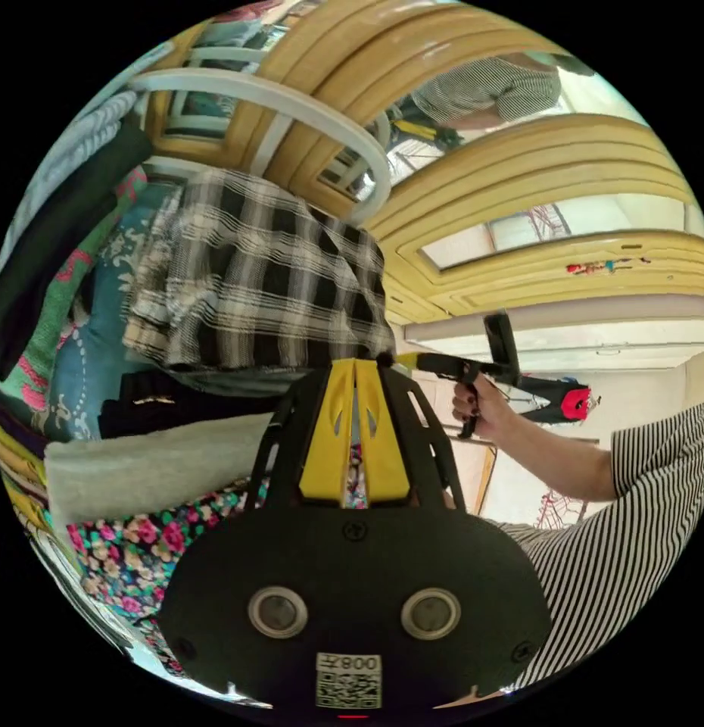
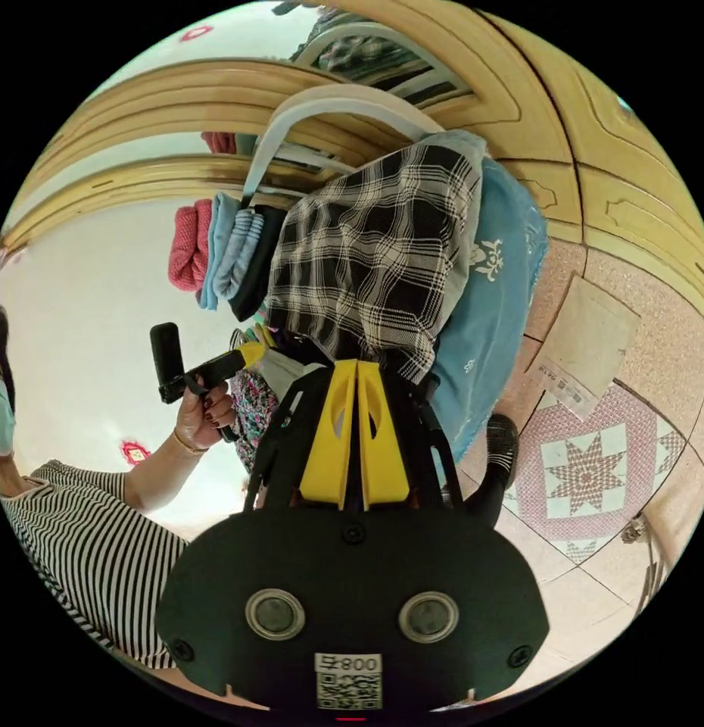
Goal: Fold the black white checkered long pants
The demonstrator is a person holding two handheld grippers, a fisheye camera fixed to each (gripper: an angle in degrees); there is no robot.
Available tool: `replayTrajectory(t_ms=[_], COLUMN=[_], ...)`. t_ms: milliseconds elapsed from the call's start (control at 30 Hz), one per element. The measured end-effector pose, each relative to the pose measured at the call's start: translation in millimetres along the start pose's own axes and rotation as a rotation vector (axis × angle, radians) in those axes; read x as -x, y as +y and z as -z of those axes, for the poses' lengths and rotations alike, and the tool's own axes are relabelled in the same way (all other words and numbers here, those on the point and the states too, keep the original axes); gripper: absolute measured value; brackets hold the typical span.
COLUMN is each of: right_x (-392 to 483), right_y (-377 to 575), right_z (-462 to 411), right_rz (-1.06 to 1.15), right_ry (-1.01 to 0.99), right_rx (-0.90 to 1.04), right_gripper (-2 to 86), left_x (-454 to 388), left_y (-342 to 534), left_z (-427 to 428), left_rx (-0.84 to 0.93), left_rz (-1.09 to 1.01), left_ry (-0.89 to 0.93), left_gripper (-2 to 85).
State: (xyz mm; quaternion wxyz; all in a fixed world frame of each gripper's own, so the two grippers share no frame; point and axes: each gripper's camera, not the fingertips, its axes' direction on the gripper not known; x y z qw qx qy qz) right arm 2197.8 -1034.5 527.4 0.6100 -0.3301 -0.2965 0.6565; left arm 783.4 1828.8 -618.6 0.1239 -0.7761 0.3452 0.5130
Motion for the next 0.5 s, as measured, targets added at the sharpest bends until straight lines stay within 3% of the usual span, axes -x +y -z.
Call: replayTrajectory(t_ms=[100, 200, 233, 300, 500], right_x=[-16, -32, -42, -59, -58], right_y=[2, -14, -18, -20, 2], right_z=[11, -24, -47, -60, -53], right_rz=[-0.031, -0.021, -0.02, -0.071, -0.045], right_ry=[-0.103, -0.013, 0.045, 0.02, -0.017], right_rx=[-0.122, 0.025, 0.115, 0.113, 0.05], right_gripper=[0.1, 0.1, 0.1, 0.1, 0.4], left_x=[19, 47, 58, 67, 33], left_y=[1, 3, 6, 14, 80], left_z=[22, 33, 32, 39, 117], left_rx=[-0.049, 0.0, 0.047, 0.059, -0.144], left_rz=[0.1, 0.234, 0.275, 0.34, 0.197], left_ry=[-0.133, -0.282, -0.275, -0.22, -0.176], left_gripper=[0.1, 0.2, 0.3, 0.3, 0.6])
